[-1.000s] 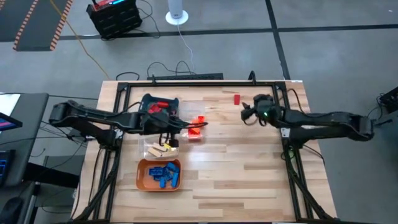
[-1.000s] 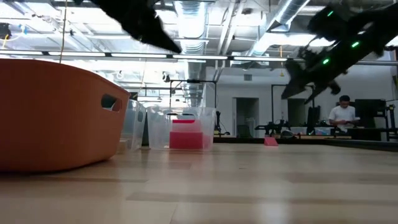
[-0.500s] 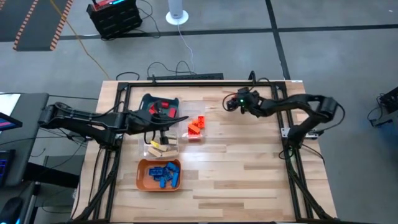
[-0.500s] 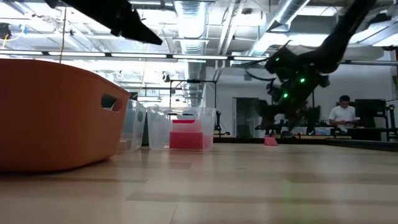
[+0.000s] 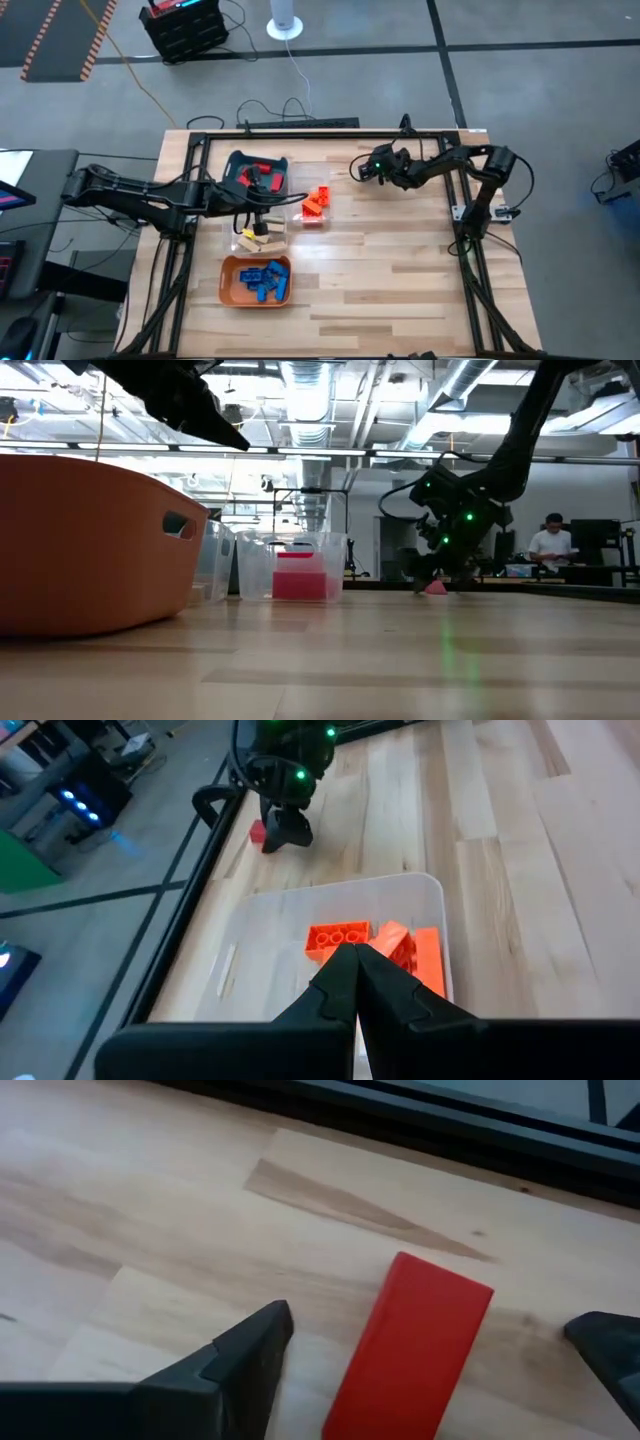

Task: Sort blocks
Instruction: Put the red block into the blue bin

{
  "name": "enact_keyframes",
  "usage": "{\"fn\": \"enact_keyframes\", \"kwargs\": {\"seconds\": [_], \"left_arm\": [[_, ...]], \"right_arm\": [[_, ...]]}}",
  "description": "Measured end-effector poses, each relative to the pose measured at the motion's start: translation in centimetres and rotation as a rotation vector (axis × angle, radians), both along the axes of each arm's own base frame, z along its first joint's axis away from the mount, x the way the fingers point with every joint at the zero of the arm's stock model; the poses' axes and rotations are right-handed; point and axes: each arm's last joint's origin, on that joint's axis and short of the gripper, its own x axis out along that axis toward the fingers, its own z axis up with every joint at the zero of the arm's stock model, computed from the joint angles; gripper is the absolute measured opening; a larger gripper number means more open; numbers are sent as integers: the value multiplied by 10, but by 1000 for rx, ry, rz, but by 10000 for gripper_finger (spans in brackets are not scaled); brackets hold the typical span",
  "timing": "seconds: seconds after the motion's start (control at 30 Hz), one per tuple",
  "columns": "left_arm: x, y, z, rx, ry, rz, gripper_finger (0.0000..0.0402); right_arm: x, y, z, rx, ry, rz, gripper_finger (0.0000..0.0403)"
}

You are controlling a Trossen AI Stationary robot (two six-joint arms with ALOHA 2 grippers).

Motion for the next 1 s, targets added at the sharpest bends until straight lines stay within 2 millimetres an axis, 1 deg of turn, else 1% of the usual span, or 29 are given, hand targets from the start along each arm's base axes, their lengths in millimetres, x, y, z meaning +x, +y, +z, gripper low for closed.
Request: {"fn": "enact_keyframes", "kwargs": {"seconds": [0.1,0.17,0.4,0.53,0.6,0.77,1.0], "left_arm": [[0,0,0,2,1,-1,0],[0,0,0,7,0,-2,0],[-2,1,2,21,-7,11,0],[-8,1,8,18,-35,15,0],[-12,1,12,16,-52,16,0],[-21,2,16,10,-51,30,0],[-23,2,12,-7,-18,49,0]], "right_arm": [[2,3,0,-1,11,23,243],[4,5,0,-2,15,40,214],[6,10,-1,3,38,92,77],[8,12,-1,8,44,122,17],[9,15,0,11,48,151,5],[10,30,13,40,49,231,5],[8,58,48,29,40,322,0]]}}
